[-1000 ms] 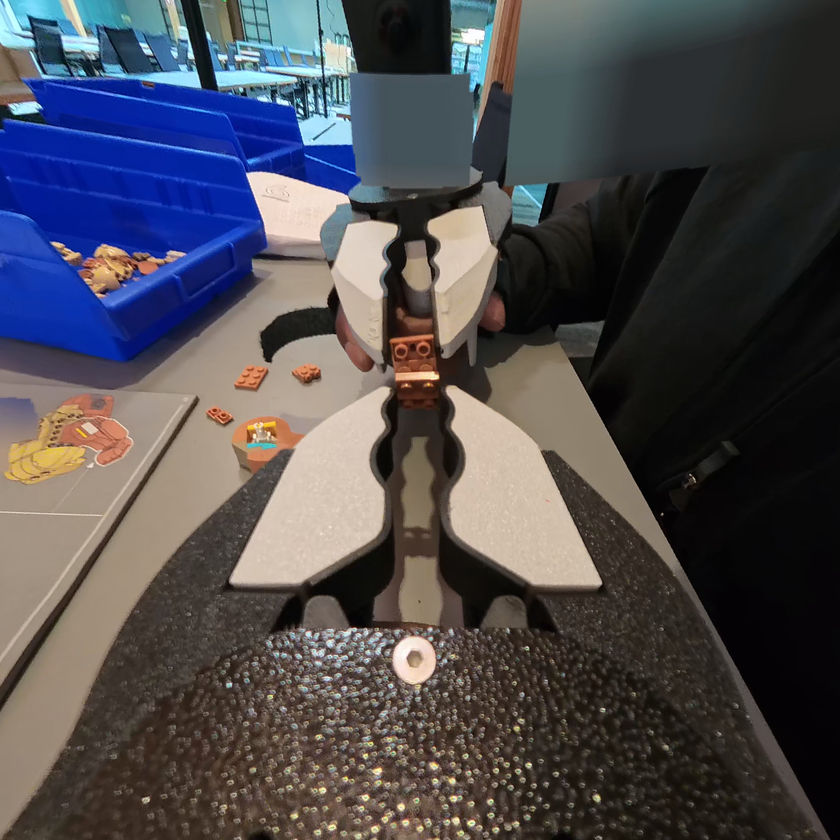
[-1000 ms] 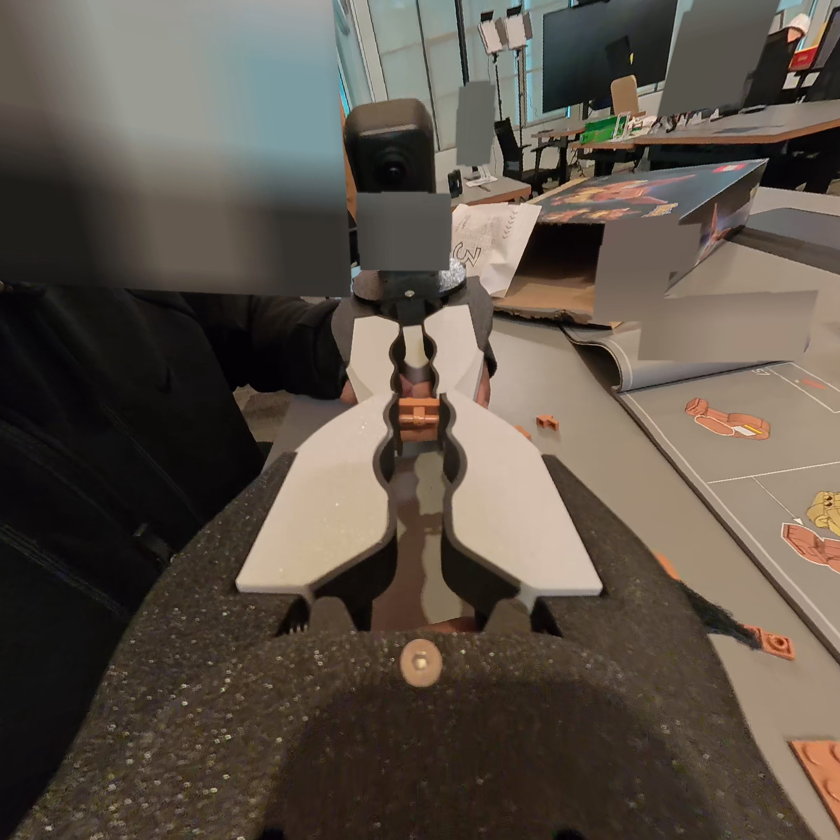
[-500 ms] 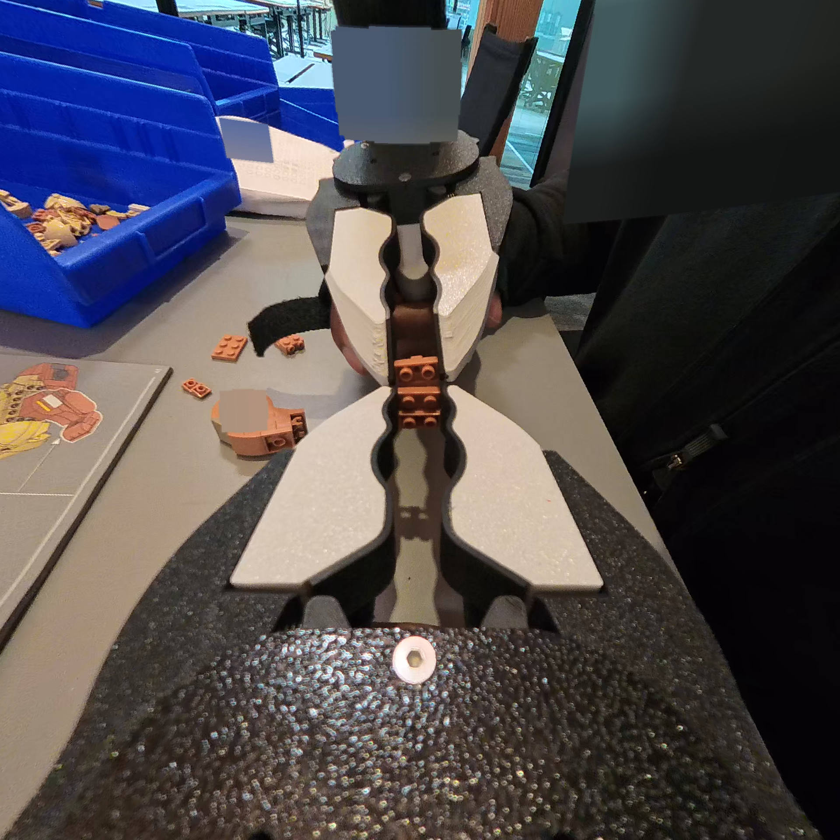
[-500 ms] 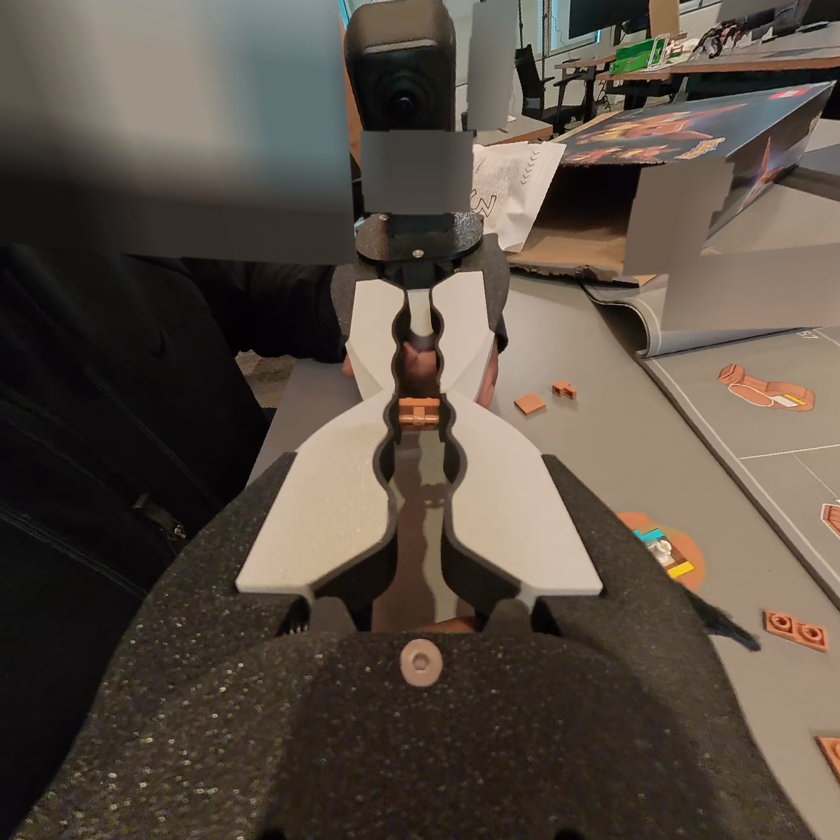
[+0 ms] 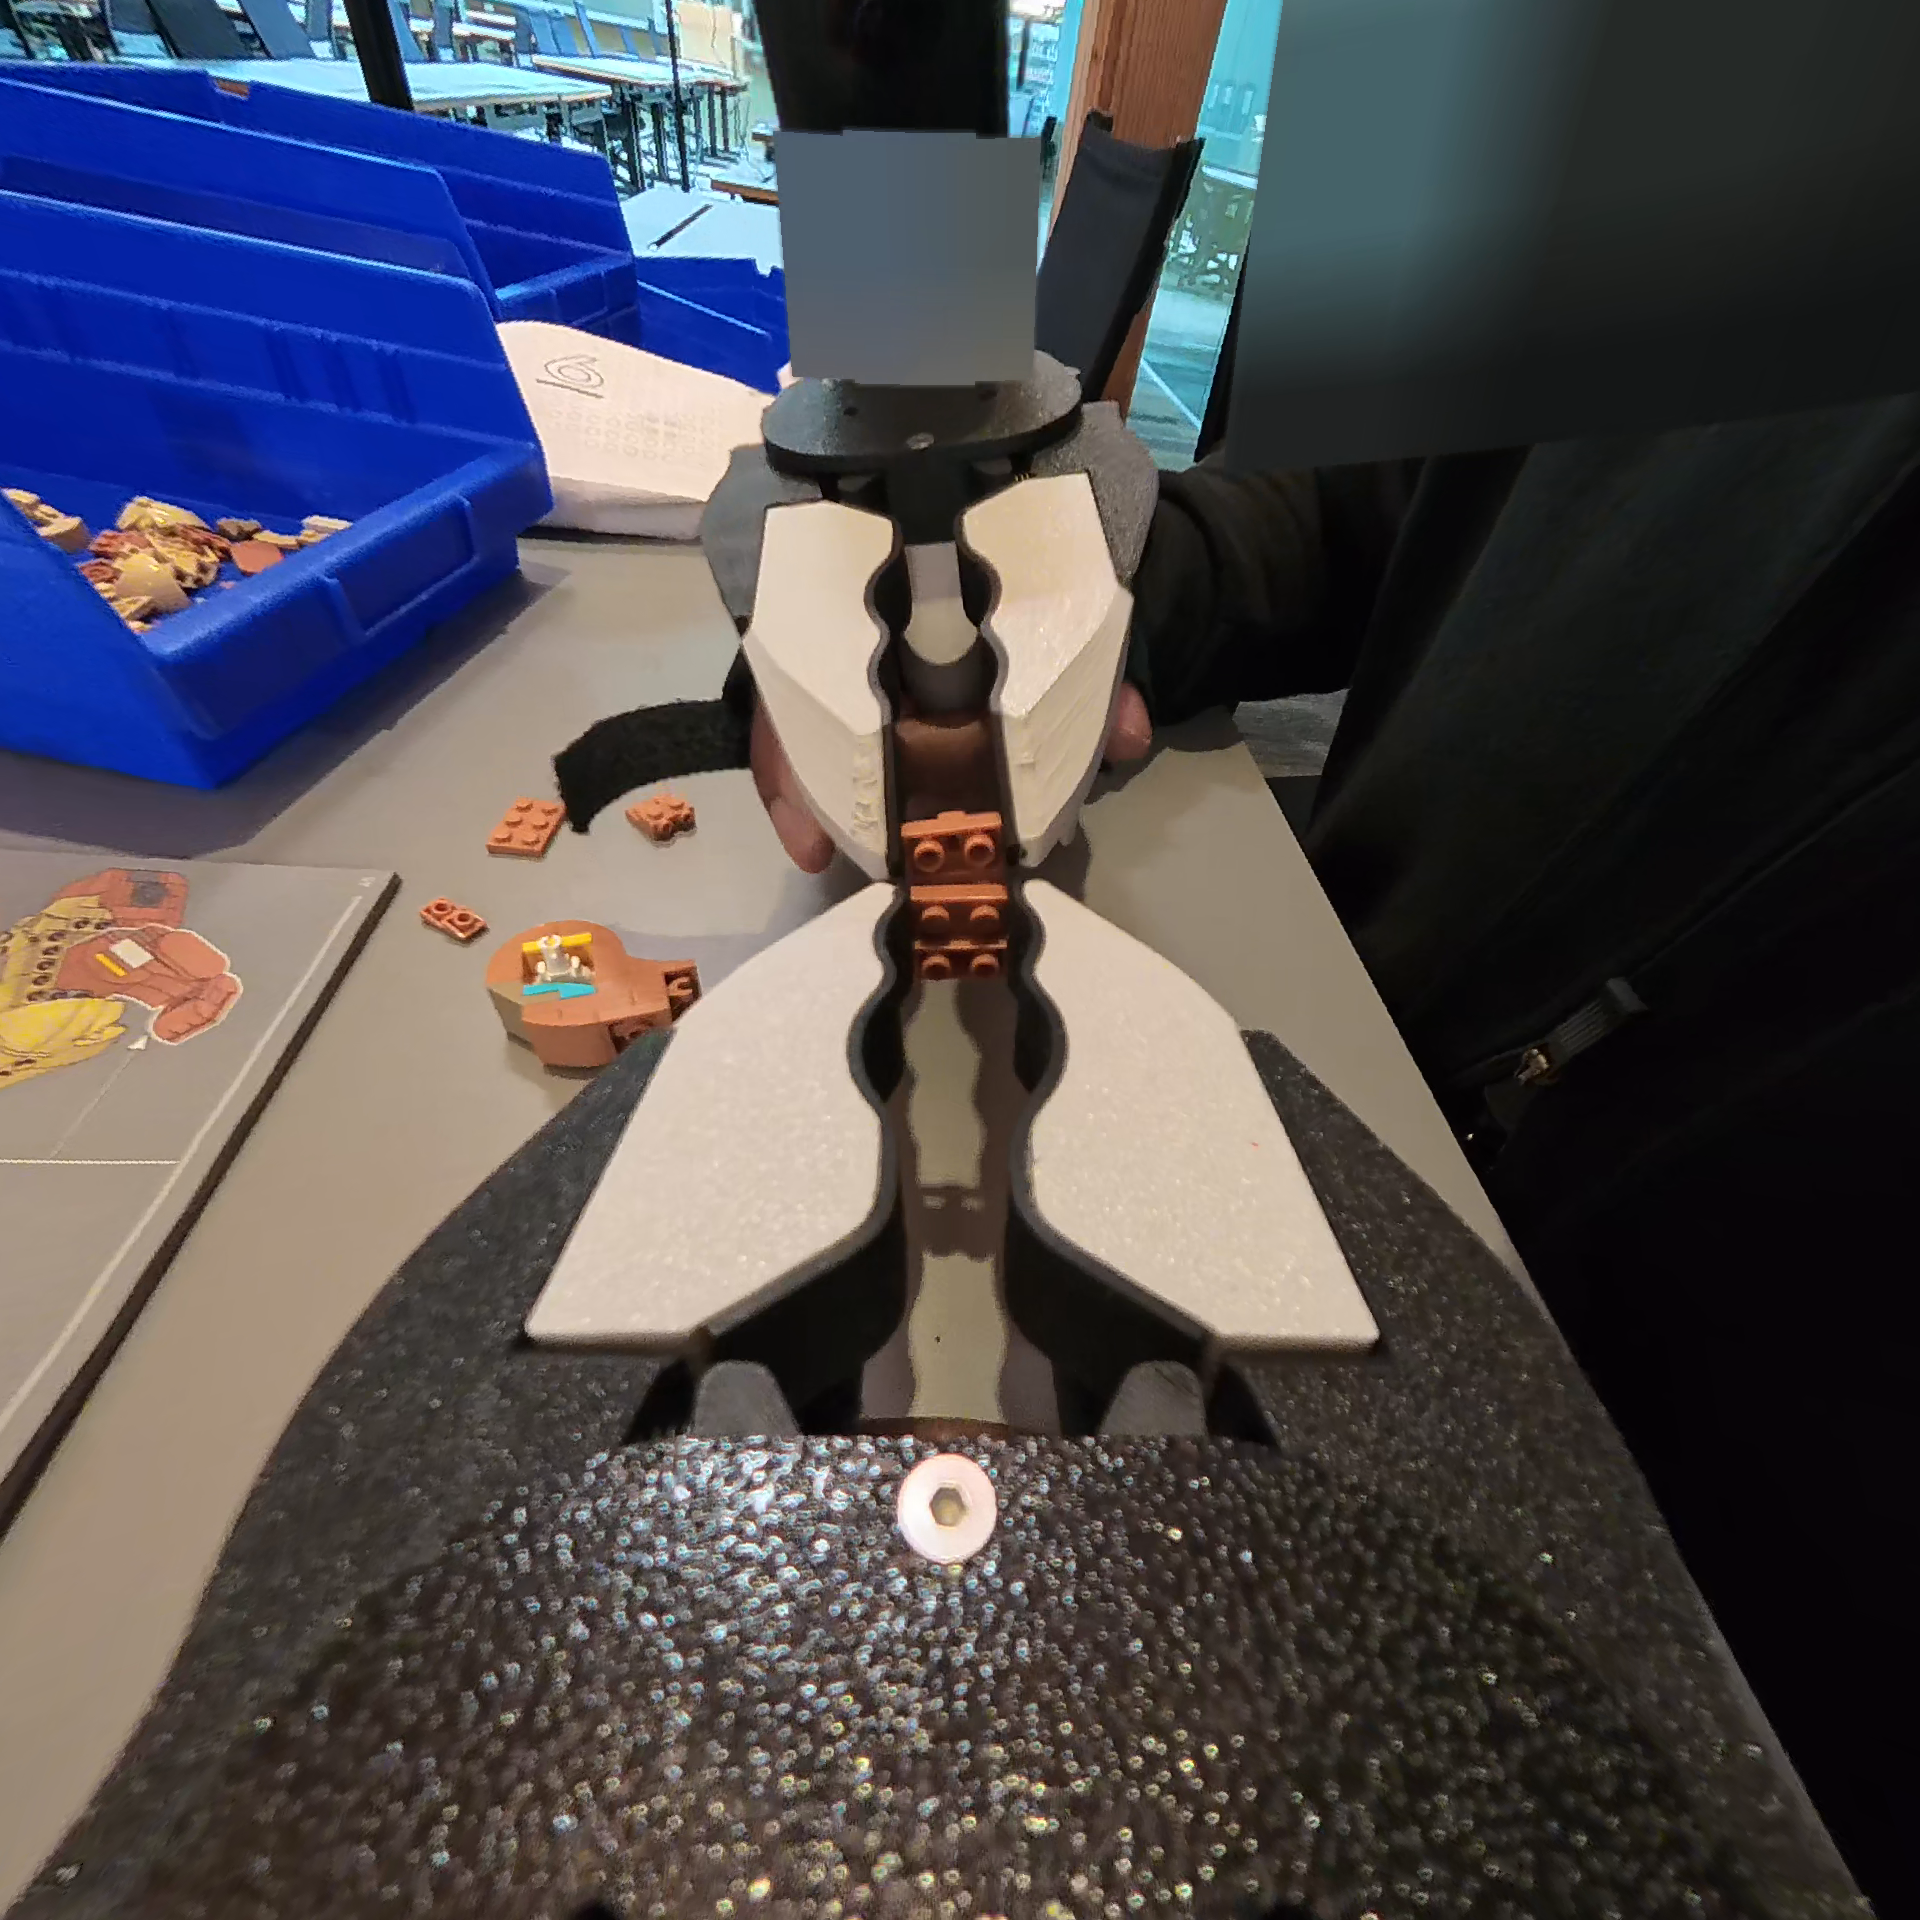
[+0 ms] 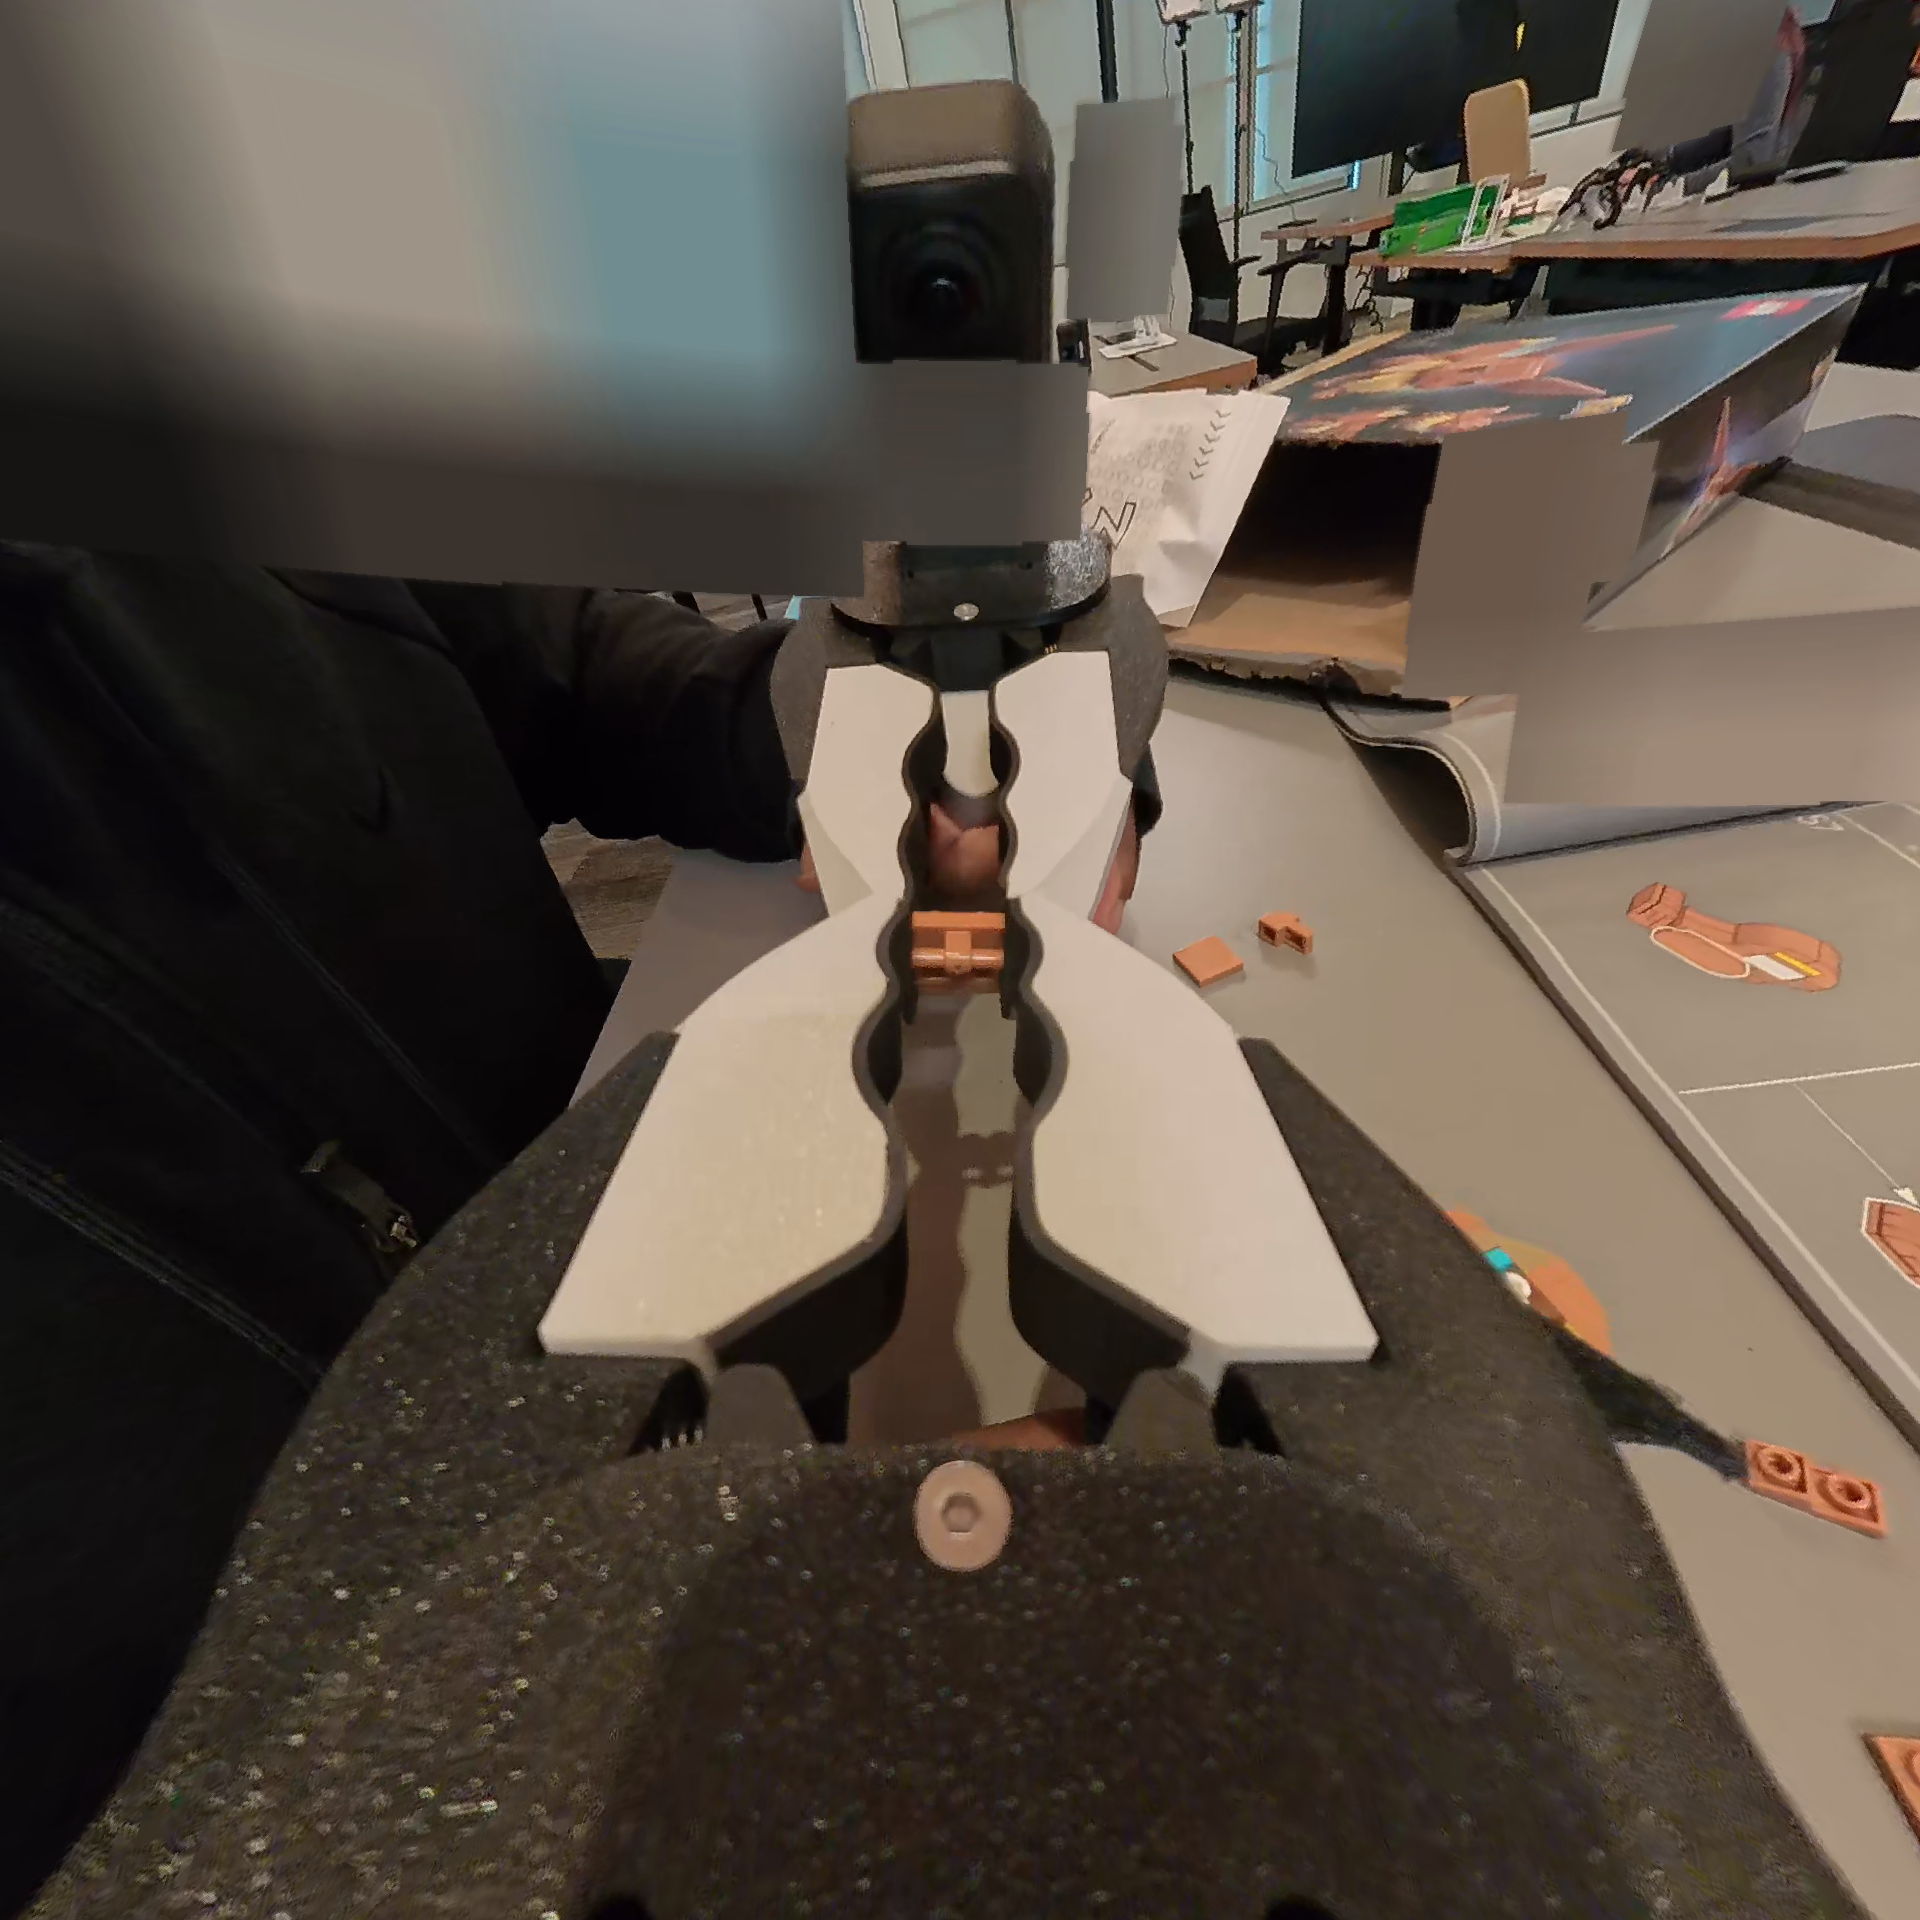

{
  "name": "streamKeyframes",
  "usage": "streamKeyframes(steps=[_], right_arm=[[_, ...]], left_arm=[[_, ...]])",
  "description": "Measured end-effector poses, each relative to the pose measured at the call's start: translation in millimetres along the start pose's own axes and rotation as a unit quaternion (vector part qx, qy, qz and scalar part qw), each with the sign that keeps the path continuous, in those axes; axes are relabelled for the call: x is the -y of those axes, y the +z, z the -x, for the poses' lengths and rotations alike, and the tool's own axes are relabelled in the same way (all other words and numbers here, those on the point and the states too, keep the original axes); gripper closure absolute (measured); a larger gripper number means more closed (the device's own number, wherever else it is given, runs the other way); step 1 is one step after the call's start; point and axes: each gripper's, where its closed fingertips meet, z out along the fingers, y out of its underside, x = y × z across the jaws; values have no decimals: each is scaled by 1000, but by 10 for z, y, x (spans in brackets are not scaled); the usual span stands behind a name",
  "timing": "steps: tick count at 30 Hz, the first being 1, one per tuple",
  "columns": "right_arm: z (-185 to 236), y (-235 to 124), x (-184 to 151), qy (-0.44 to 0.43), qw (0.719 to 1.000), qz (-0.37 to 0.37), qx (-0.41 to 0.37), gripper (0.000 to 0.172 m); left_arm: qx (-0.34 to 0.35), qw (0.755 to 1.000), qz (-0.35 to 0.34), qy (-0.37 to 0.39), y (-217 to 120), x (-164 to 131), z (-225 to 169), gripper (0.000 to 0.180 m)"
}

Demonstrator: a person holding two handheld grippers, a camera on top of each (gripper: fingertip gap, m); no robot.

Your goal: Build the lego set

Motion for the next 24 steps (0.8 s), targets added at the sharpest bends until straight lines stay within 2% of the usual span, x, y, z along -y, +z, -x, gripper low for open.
streamKeyframes(steps=[8, 11, 14, 19, 24], right_arm=[[33, -63, 157, -14, 999, -39, 4, 150], [-56, -91, 116, -19, 999, -29, -20, 151], [-164, -191, 83, -10, 998, -12, -56, 151], [14, -324, -178, -31, 994, 94, -51, 155], [400, -112, -645, -51, 975, 217, 6, 148]], left_arm=[[-25, 999, -29, -19, -11, 75, -41, 165], [-9, 1000, -12, -16, 13, 32, -2, 165], [22, 999, 44, 12, -9, -129, 70, 164], [13, 994, 105, 3, -65, -330, 43, 164], [-18, 990, 141, 2, -125, -454, -42, 164]])
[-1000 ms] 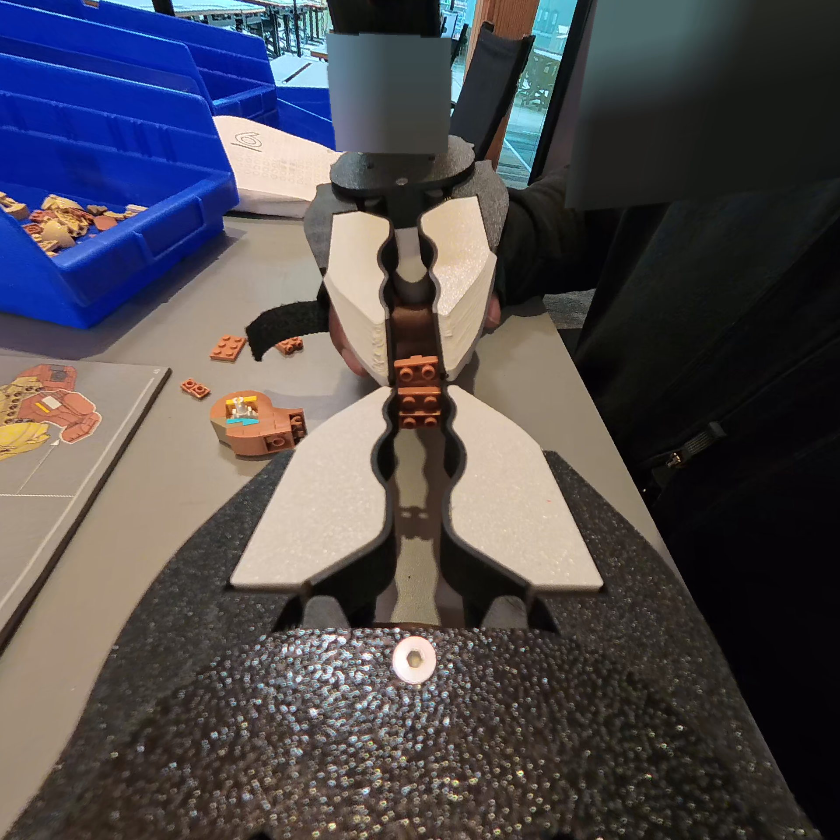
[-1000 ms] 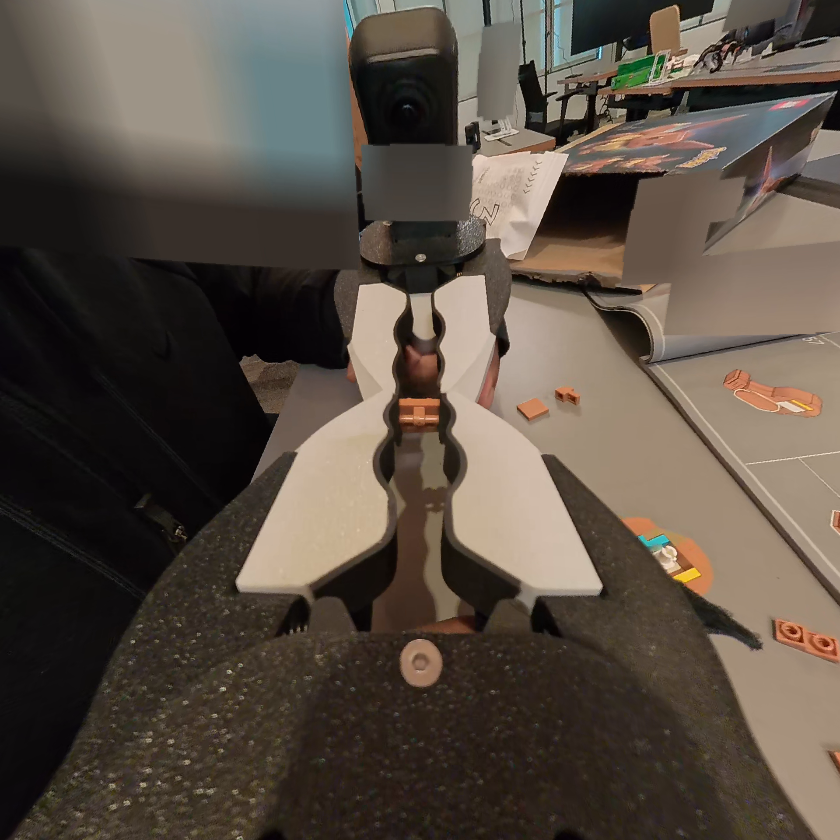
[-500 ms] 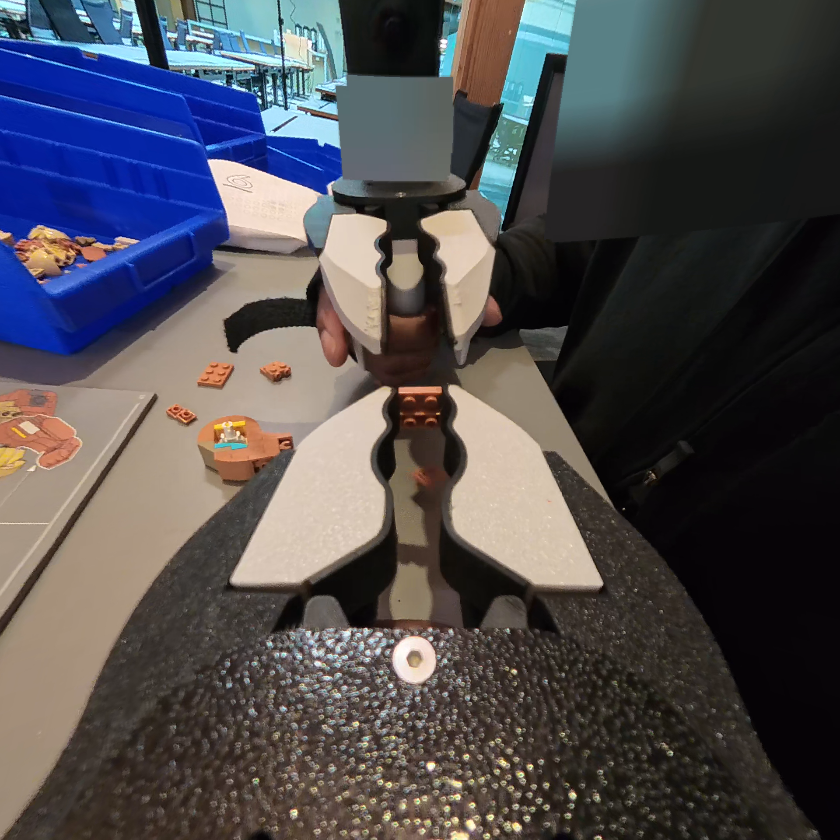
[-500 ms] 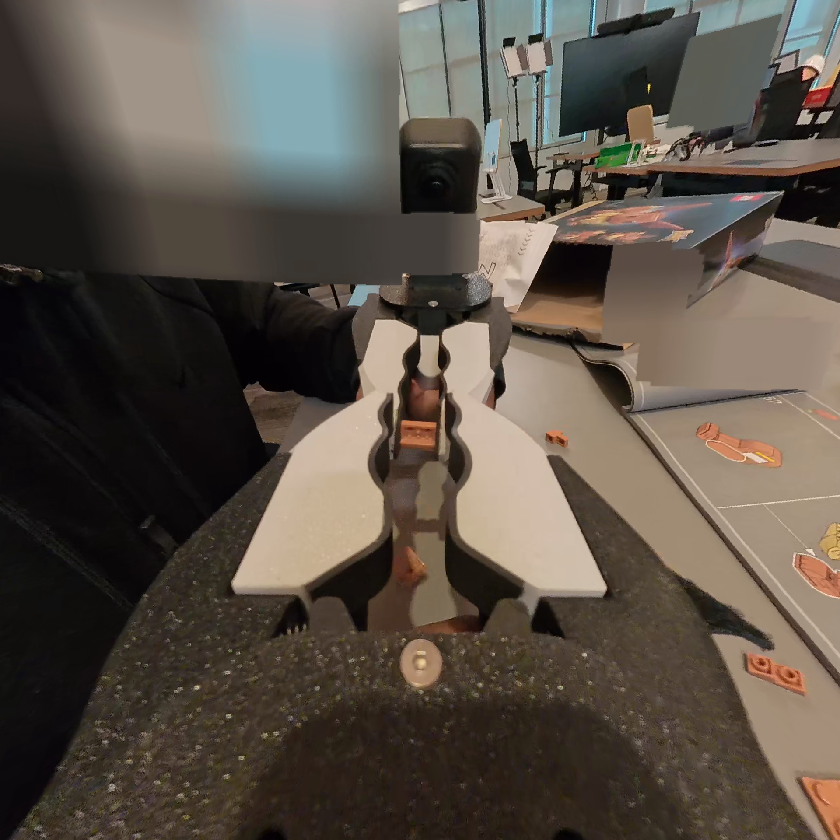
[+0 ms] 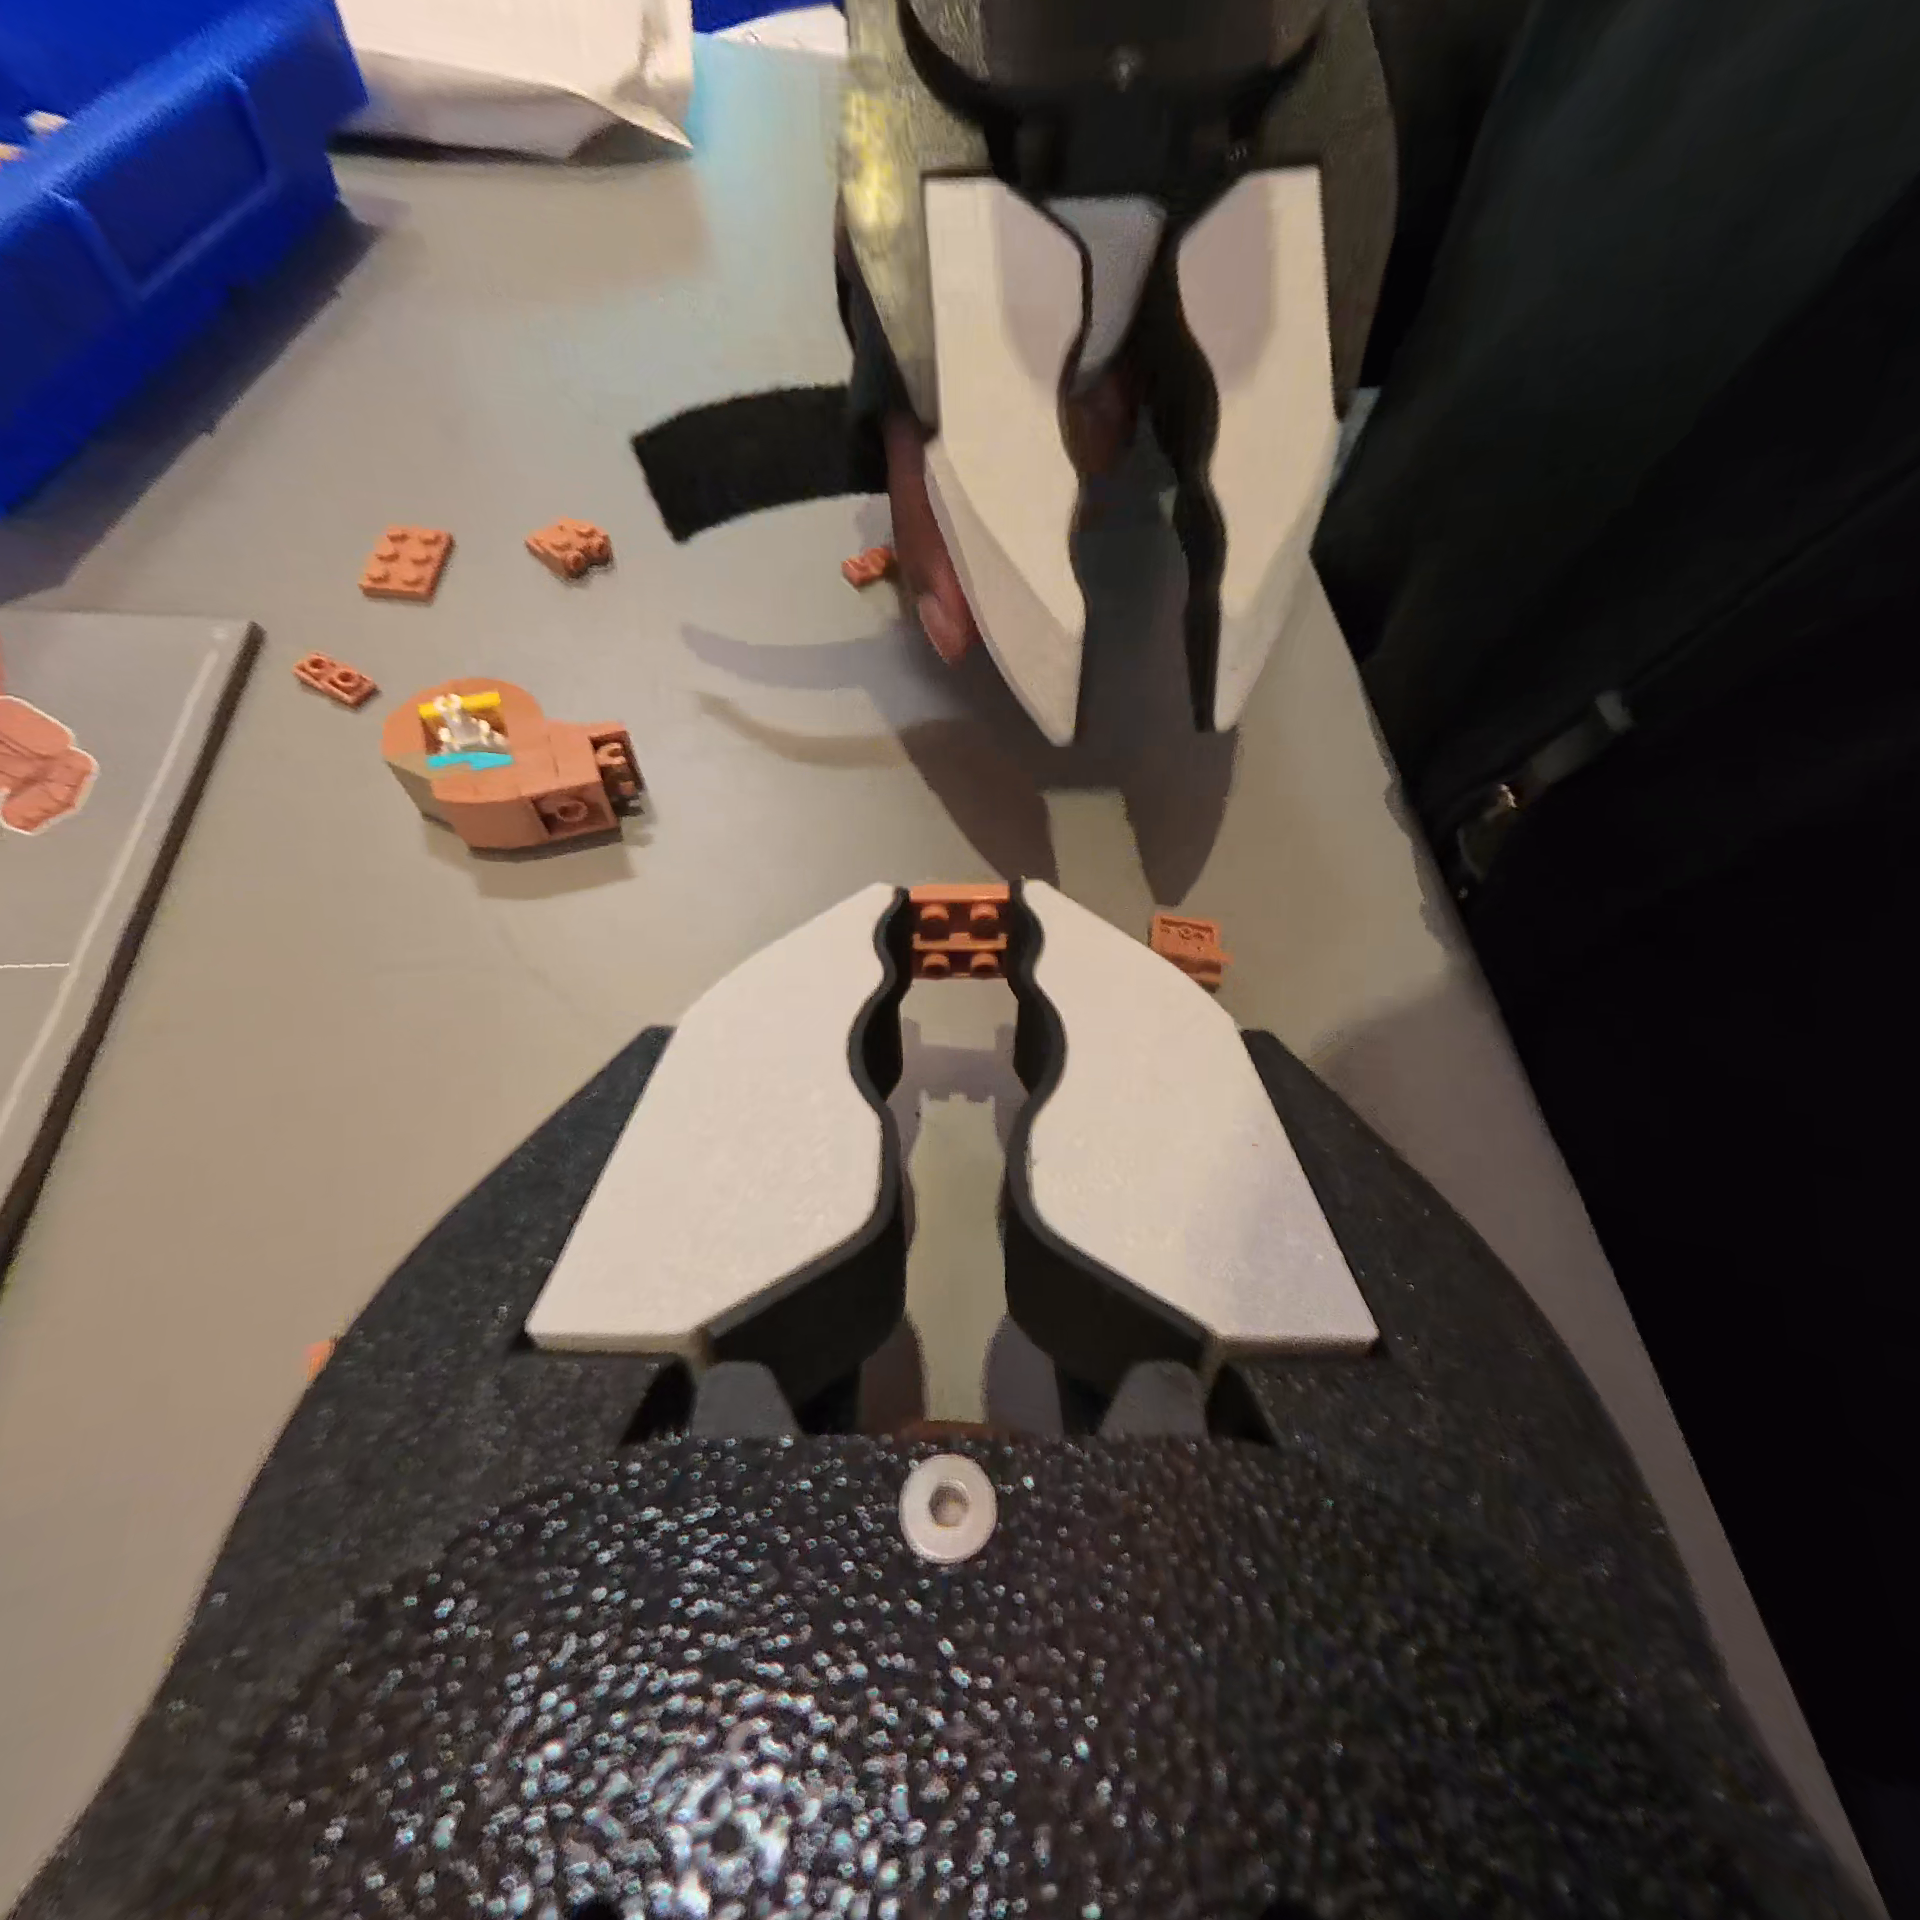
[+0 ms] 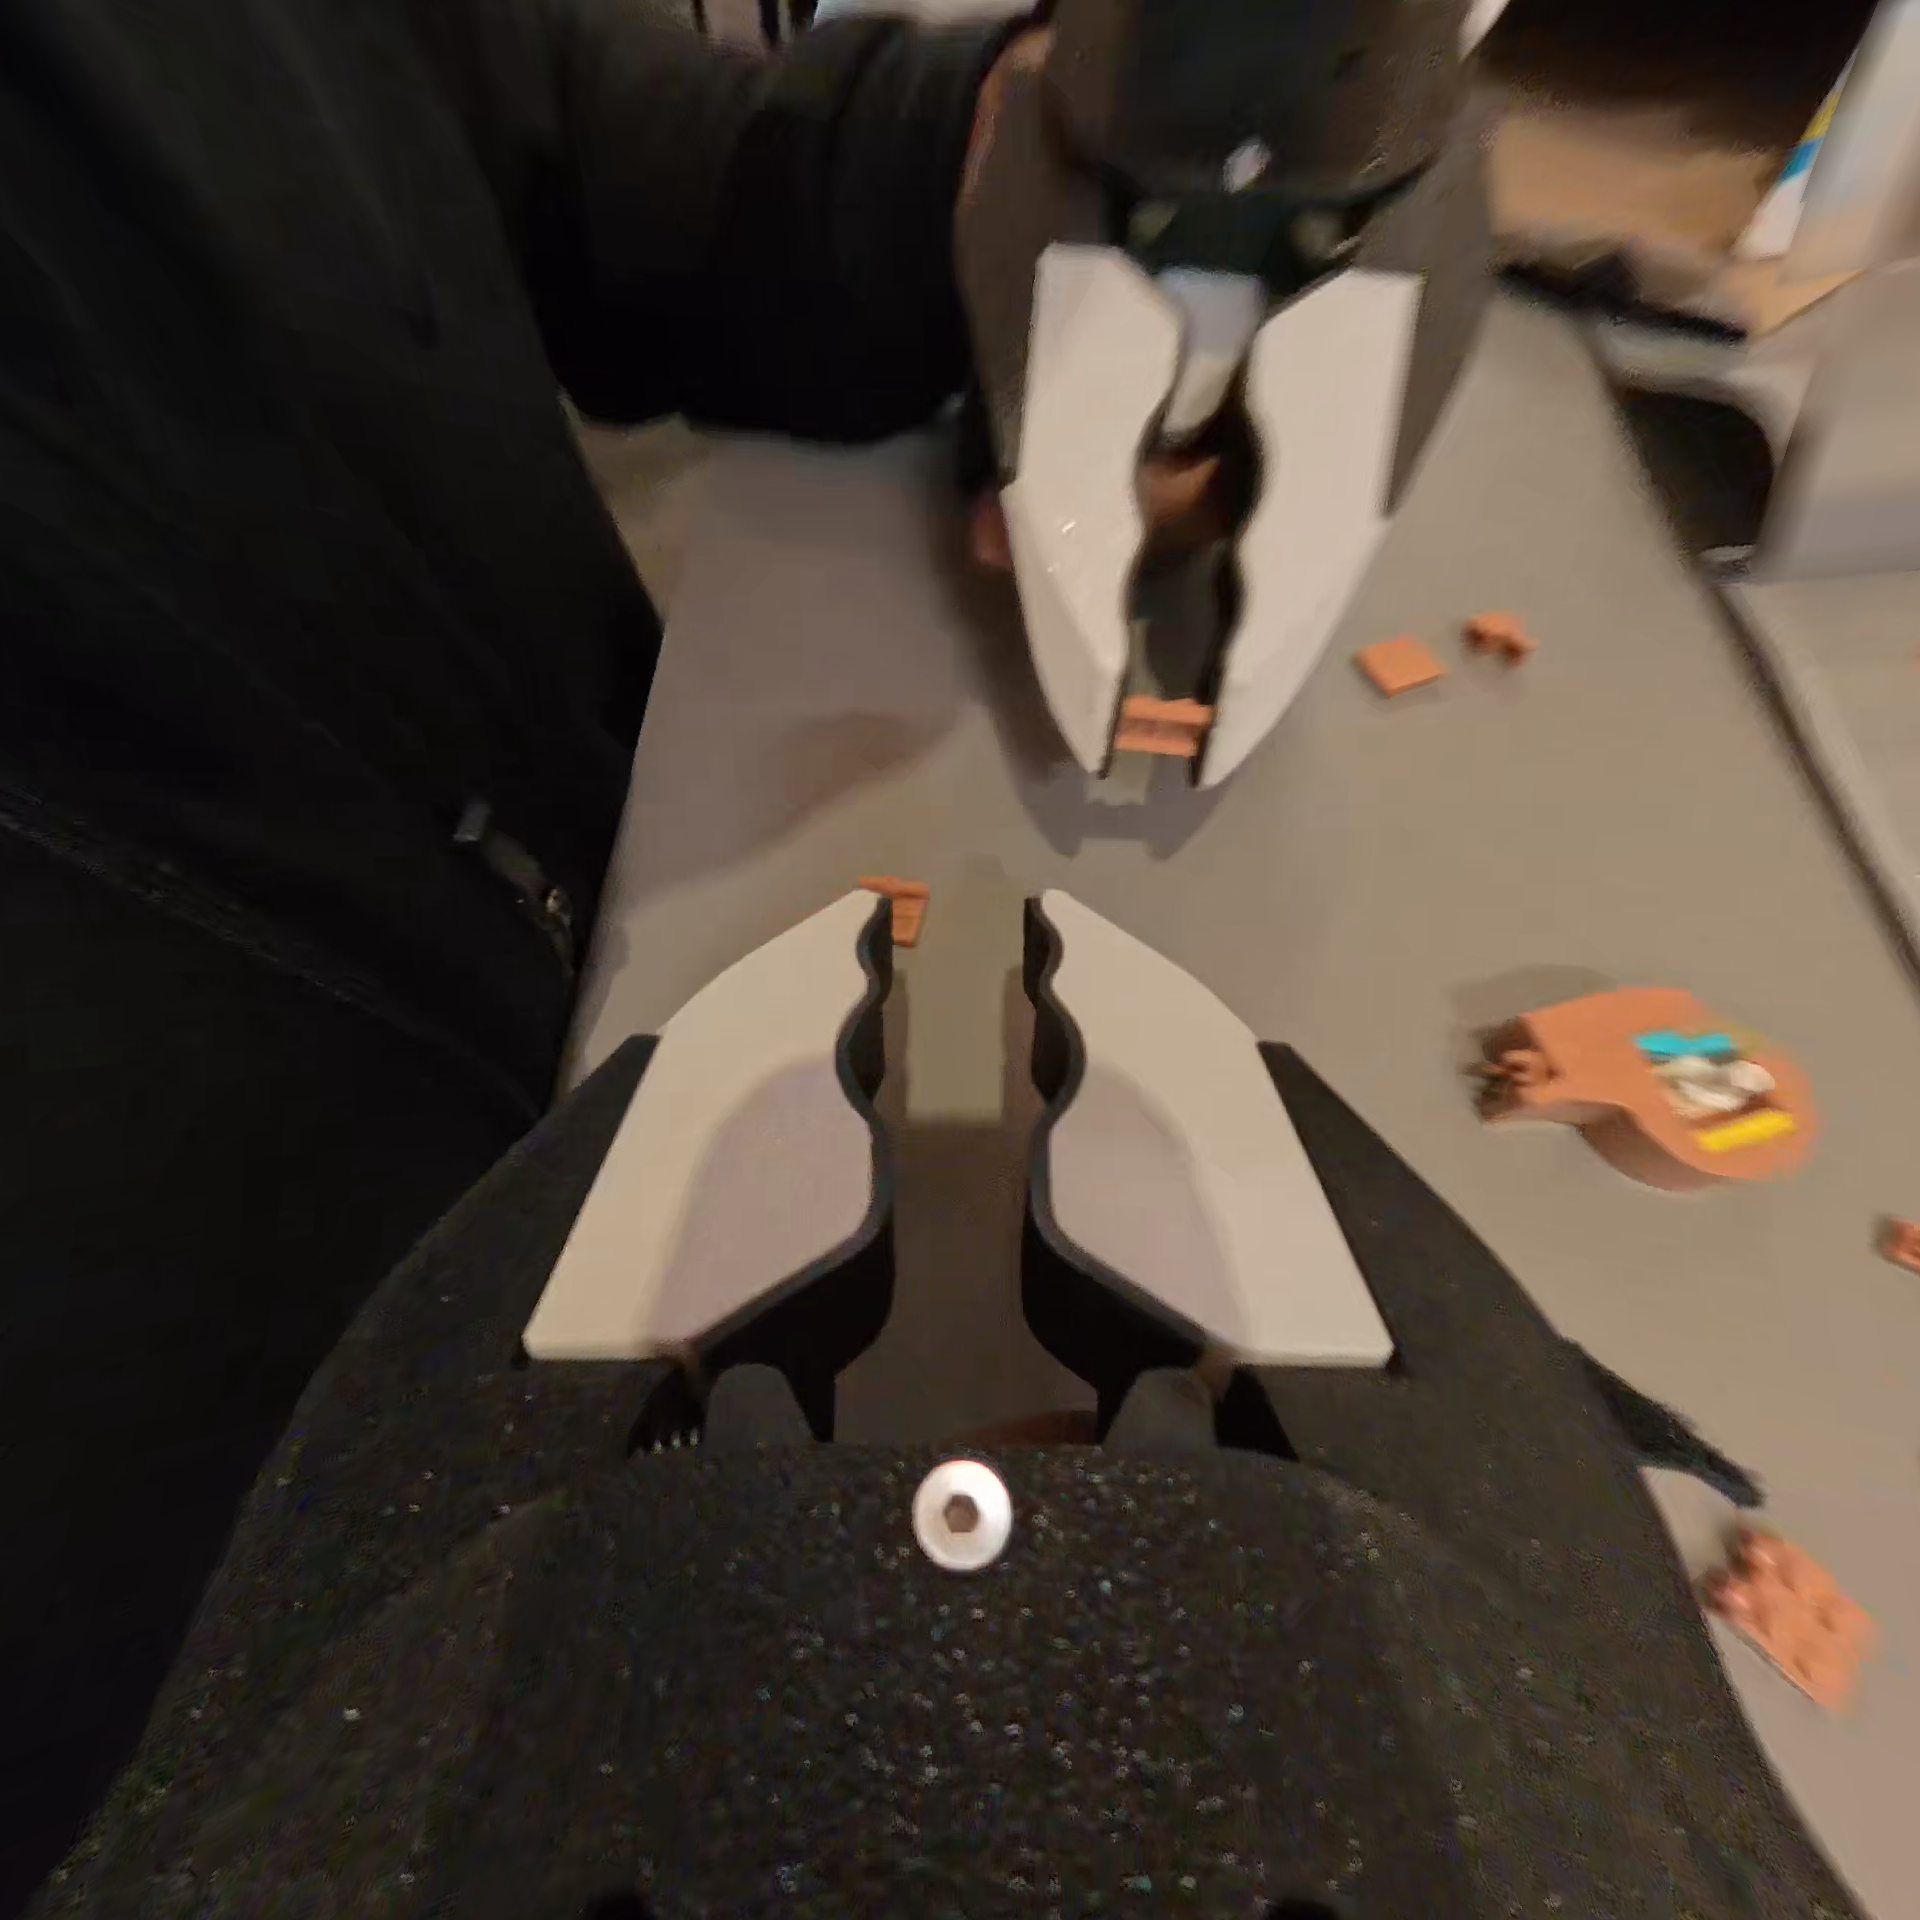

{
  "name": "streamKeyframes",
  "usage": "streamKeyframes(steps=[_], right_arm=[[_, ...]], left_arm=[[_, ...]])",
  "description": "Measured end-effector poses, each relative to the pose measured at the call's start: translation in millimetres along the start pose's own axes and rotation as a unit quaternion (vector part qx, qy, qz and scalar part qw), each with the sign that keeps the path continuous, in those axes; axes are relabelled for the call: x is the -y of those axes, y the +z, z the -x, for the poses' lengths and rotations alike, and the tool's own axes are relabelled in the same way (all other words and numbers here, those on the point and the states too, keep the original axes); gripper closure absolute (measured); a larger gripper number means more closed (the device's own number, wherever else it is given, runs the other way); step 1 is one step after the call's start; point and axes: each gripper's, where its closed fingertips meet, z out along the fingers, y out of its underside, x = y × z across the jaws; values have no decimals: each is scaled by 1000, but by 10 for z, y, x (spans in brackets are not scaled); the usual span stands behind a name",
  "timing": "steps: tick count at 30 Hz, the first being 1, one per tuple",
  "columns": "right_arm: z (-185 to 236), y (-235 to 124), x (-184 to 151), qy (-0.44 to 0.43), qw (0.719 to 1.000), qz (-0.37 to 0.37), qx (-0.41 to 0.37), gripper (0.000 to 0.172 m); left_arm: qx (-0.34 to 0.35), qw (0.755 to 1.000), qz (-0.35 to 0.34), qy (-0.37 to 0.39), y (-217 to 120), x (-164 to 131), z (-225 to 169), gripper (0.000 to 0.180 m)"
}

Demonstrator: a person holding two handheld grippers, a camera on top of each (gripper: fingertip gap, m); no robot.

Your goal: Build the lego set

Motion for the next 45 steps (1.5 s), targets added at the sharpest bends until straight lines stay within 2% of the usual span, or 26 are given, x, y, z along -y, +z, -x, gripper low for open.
streamKeyframes(steps=[4, 11, 13, 15, 17, 20, 22, 24, 26, 28, 30, 32, 35, 40, 45], right_arm=[[99, 232, -128, -30, 997, 64, -5, 142], [100, 425, -217, -43, 992, 116, -36, 137], [111, 471, -224, -50, 990, 126, -42, 141], [112, 497, -209, -45, 990, 125, -45, 155], [65, 487, -200, -35, 991, 121, -55, 155], [-29, 399, -40, -1, 996, 54, -64, 155], [-121, 277, 173, 25, 997, -38, -66, 155], [-232, 102, 420, 79, 984, -151, -57, 155], [-319, -139, 675, 152, 948, -280, -21, 155], [-382, -410, 867, 217, 891, -396, 36, 156], [-471, -602, 927, 267, 838, -470, 71, 156], [-524, -656, 912, 291, 814, -495, 86, 156], [-506, -658, 916, 290, 810, -502, 91, 155], [-446, -598, 952, 271, 818, -500, 87, 155], [-390, -534, 964, 233, 842, -483, 57, 156]], left_arm=[[-18, 1000, 22, 8, -12, -79, -76, 164], [-12, 1000, 27, 5, -27, -115, -81, 164], [-11, 999, 30, 7, -22, -121, -84, 164], [-12, 999, 30, 9, -19, -120, -93, 164], [-14, 1000, 22, 6, -25, -102, -103, 164], [-19, 1000, -2, -2, -57, -40, -108, 164], [-25, 999, -36, -11, -93, 52, -107, 164], [-29, 996, -79, -19, -139, 173, -103, 164], [-36, 990, -134, -32, -185, 330, -105, 165], [-41, 980, -187, -54, -211, 482, -101, 164], [-38, 970, -229, -76, -221, 627, -88, 164], [-27, 959, -266, -94, -233, 758, -71, 164], [-3, 948, -299, -105, -249, 904, -59, 164], [21, 943, -311, -119, -207, 964, -67, 164], [24, 941, -305, -144, -160, 910, -52, 164]])
